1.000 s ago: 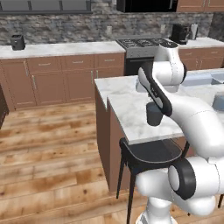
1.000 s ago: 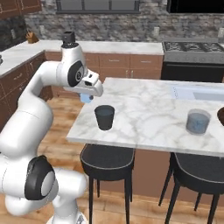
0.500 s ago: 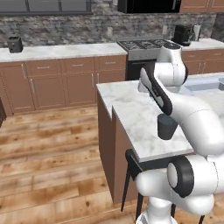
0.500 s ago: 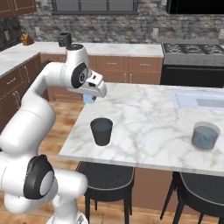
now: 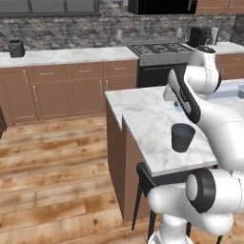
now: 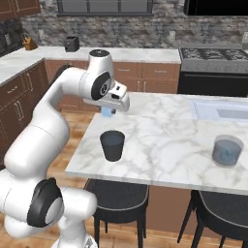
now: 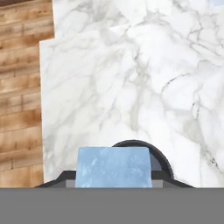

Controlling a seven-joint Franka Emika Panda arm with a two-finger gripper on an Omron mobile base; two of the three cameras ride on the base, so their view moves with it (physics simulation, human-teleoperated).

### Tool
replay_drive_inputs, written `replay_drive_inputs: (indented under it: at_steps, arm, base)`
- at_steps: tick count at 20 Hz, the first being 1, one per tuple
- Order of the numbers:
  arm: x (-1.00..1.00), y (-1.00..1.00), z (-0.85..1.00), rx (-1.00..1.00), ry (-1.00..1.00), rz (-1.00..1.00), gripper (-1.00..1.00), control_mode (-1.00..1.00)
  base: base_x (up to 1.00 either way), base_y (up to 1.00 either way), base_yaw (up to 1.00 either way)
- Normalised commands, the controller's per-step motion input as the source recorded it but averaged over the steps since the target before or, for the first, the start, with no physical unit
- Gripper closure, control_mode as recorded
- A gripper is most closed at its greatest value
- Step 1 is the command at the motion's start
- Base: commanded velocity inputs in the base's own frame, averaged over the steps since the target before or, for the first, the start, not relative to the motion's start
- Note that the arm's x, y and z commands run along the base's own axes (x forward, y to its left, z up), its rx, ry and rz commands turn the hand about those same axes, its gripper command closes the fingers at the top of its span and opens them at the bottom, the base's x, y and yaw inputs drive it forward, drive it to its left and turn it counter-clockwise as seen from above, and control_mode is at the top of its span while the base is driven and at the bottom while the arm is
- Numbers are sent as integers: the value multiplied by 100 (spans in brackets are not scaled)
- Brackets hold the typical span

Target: There are four ice cubes in the ice bowl. Place two ice cubes in each glass of water.

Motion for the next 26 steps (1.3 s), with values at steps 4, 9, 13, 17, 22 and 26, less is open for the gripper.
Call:
replay_drive_inputs:
  at_steps: [4,9,13,17,22,26]
  arm:
    - [-18,0,-46,-10,5,5,100,-100]
    - [-59,-16,-35,-3,0,9,100,-100]
    - [-16,-22,-21,0,-1,10,100,-100]
    - [3,-35,-29,0,0,7,100,-100]
    - [33,-9,-13,0,0,1,100,-100]
    - [59,2,0,0,0,-1,100,-100]
  base:
    - [0,0,0]
    - [0,0,0]
    - [0,0,0]
    - [0,0,0]
    - [0,0,0]
    - [0,0,0]
